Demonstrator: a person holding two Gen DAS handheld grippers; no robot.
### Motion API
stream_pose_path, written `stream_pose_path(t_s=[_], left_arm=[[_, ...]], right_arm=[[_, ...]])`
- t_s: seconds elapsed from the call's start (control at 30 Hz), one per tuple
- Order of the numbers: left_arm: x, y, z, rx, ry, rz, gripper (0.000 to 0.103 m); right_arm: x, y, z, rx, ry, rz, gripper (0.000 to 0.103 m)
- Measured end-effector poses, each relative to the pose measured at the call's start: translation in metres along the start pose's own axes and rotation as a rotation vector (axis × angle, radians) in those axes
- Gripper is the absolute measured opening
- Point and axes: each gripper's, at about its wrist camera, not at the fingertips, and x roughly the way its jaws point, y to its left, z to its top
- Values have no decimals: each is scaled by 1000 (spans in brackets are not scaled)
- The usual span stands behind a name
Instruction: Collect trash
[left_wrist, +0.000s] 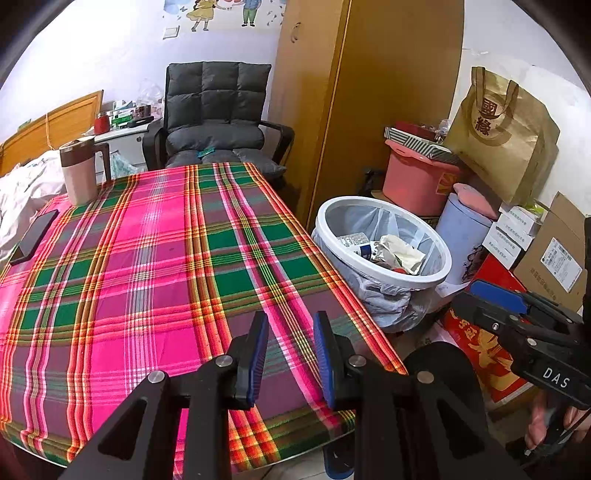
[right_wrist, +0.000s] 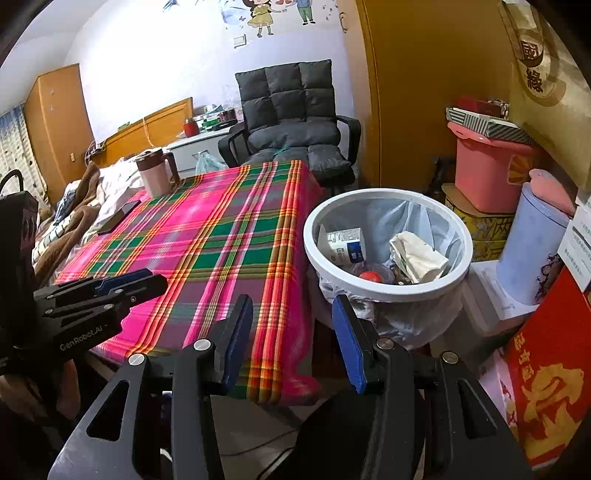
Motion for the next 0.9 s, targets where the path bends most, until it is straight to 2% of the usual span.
stream_pose_path(t_s=[0.9], left_arm=[[-9,1,-2,-4,-9,13,25]], right_arm=[[1,7,-3,1,13,-3,47]])
